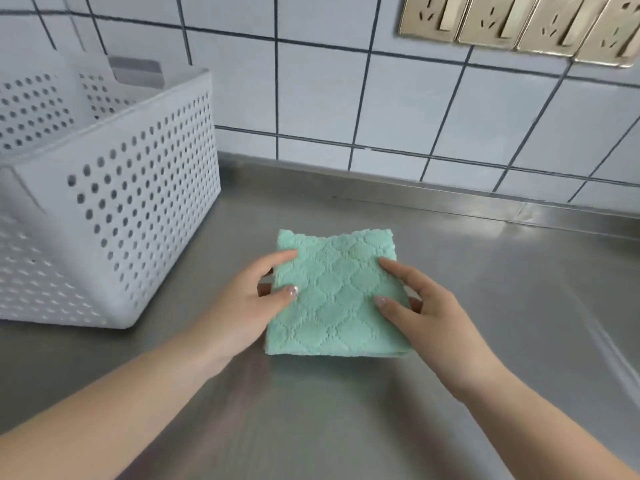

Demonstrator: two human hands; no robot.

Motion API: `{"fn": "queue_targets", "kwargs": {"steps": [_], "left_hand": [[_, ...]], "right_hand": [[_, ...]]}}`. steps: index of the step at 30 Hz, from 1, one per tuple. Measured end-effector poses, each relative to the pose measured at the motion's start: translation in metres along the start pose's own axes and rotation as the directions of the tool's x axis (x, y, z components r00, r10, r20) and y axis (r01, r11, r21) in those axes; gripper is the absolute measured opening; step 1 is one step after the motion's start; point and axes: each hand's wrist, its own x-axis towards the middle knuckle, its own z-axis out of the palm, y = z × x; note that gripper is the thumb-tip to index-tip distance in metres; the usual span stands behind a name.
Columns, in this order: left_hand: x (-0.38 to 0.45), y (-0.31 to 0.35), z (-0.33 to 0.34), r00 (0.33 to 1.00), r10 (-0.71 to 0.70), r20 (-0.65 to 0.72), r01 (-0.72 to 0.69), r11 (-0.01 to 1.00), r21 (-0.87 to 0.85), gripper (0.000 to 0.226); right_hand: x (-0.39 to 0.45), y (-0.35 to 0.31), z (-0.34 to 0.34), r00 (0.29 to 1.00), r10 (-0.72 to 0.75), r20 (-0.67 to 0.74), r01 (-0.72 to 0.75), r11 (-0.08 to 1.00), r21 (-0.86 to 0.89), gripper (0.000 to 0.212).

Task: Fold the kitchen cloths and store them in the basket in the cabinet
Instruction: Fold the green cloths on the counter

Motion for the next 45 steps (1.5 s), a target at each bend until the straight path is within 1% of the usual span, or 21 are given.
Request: {"fn": "queue_targets", "kwargs": {"steps": [2, 4, 7, 10, 14, 16, 18, 20, 22, 24, 26, 28, 32, 35, 37, 39, 41, 43, 44, 45], "left_hand": [[0.006, 0.015, 0.005, 0.999, -0.031, 0.022, 0.031, 0.999, 0.013, 0.043], [0.014, 0.044, 0.0, 0.999, -0.05, 0.007, 0.05, 0.998, 0.031, 0.044], [0.007, 0.088, -0.012, 1.0, -0.01, -0.025, 0.012, 0.994, 0.112, 0.045], [-0.007, 0.136, -0.034, 0.997, -0.012, -0.073, 0.022, 0.99, 0.137, 0.047], [-0.023, 0.183, -0.072, 0.989, 0.033, -0.145, -0.015, 0.992, 0.127, 0.047], [-0.028, 0.199, -0.091, 0.983, 0.028, -0.182, -0.012, 0.996, 0.09, 0.045], [-0.03, 0.209, -0.109, 0.973, 0.007, -0.232, 0.001, 0.999, 0.035, 0.045], [-0.028, 0.213, -0.13, 0.963, -0.01, -0.271, 0.009, 1.0, -0.003, 0.044], [-0.023, 0.211, -0.154, 0.956, -0.015, -0.294, 0.022, 1.0, 0.021, 0.044], [-0.013, 0.204, -0.182, 0.951, -0.014, -0.31, 0.044, 0.995, 0.09, 0.045], [0.003, 0.199, -0.215, 0.946, -0.032, -0.322, 0.069, 0.992, 0.106, 0.046], [0.025, 0.193, -0.246, 0.947, -0.053, -0.318, 0.088, 0.991, 0.098, 0.047], [0.067, 0.181, -0.296, 0.951, -0.057, -0.305, 0.115, 0.977, 0.178, 0.047], [0.097, 0.161, -0.328, 0.955, -0.128, -0.269, 0.181, 0.966, 0.183, 0.045], [0.11, 0.15, -0.336, 0.954, -0.176, -0.245, 0.223, 0.958, 0.181, 0.045], [0.126, 0.136, -0.345, 0.955, -0.221, -0.196, 0.255, 0.952, 0.171, 0.046], [0.139, 0.126, -0.346, 0.952, -0.262, -0.16, 0.286, 0.946, 0.151, 0.046], [0.148, 0.118, -0.348, 0.941, -0.309, -0.14, 0.327, 0.936, 0.129, 0.046], [0.155, 0.112, -0.35, 0.937, -0.329, -0.12, 0.344, 0.928, 0.143, 0.047], [0.157, 0.109, -0.35, 0.933, -0.343, -0.107, 0.357, 0.918, 0.173, 0.048]], "right_hand": [[0.007, -0.008, -0.01, 1.0, 0.024, 0.013, -0.024, 1.0, 0.014, 0.044], [0.015, -0.03, -0.025, 0.999, 0.042, 0.013, -0.042, 0.997, 0.059, 0.041], [0.014, -0.068, -0.031, 0.999, 0.05, 0.021, -0.053, 0.988, 0.148, 0.039], [0.012, -0.112, -0.035, 0.998, 0.047, 0.041, -0.054, 0.976, 0.213, 0.037], [0.019, -0.165, -0.03, 0.994, -0.005, 0.11, -0.026, 0.96, 0.28, 0.038], [0.024, -0.187, -0.021, 0.988, -0.039, 0.152, -0.012, 0.947, 0.321, 0.039], [0.033, -0.203, -0.008, 0.975, -0.053, 0.217, -0.038, 0.919, 0.392, 0.039], [0.043, -0.218, 0.01, 0.956, -0.041, 0.29, -0.116, 0.855, 0.505, 0.038], [0.056, -0.227, 0.032, 0.933, -0.009, 0.36, -0.22, 0.777, 0.59, 0.037], [0.069, -0.237, 0.057, 0.907, 0.011, 0.42, -0.297, 0.723, 0.623, 0.035], [0.084, -0.248, 0.084, 0.899, 0.035, 0.436, -0.333, 0.701, 0.631, 0.034], [0.103, -0.261, 0.112, 0.908, 0.07, 0.413, -0.34, 0.698, 0.63, 0.032], [0.137, -0.279, 0.162, 0.925, 0.132, 0.356, -0.335, 0.725, 0.602, 0.03], [0.162, -0.283, 0.203, 0.922, 0.231, 0.31, -0.374, 0.74, 0.559, 0.027], [0.179, -0.277, 0.221, 0.911, 0.309, 0.274, -0.411, 0.742, 0.53, 0.025], [0.197, -0.271, 0.24, 0.899, 0.369, 0.234, -0.437, 0.756, 0.488, 0.028], [0.21, -0.266, 0.251, 0.887, 0.416, 0.199, -0.459, 0.758, 0.464, 0.027], [0.216, -0.262, 0.26, 0.875, 0.448, 0.185, -0.481, 0.75, 0.454, 0.019], [0.218, -0.259, 0.266, 0.868, 0.462, 0.18, -0.491, 0.747, 0.448, 0.019], [0.218, -0.256, 0.27, 0.863, 0.471, 0.183, -0.501, 0.754, 0.425, 0.024]]}}
